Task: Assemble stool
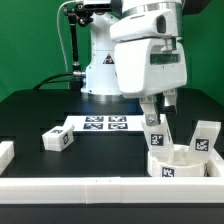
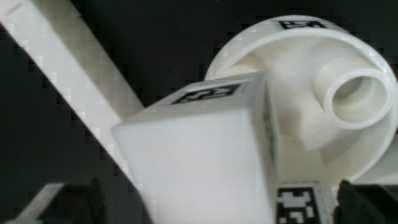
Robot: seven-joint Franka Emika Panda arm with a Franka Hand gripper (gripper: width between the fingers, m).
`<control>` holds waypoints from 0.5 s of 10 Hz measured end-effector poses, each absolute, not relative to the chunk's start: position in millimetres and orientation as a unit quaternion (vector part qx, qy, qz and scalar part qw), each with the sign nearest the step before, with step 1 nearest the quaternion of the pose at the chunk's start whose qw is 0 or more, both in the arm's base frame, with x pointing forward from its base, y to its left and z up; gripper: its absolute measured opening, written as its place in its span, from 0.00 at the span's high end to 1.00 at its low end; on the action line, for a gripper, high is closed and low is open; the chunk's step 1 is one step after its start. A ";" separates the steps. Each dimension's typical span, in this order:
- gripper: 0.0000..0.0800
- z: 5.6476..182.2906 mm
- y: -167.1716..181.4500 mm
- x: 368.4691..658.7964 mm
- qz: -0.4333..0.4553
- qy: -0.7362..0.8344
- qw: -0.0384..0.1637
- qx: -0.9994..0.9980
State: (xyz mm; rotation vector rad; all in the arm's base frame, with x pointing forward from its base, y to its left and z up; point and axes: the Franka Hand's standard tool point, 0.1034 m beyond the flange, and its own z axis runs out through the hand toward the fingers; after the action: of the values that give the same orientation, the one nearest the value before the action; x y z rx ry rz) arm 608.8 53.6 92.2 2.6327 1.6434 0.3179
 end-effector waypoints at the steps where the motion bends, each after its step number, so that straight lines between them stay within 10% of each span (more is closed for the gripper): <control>1: 0.19 90.1 54.1 608.2 0.098 0.550 0.015 0.829; 5: 0.30 89.1 53.0 608.8 0.096 0.547 0.013 0.832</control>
Offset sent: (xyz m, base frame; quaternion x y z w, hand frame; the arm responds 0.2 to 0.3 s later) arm 0.0066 -0.0011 -0.0001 -0.0006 -0.0056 0.0018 1.0000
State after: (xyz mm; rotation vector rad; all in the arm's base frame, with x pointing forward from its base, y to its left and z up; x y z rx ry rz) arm 608.8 53.0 89.1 2.5911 1.7036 0.2983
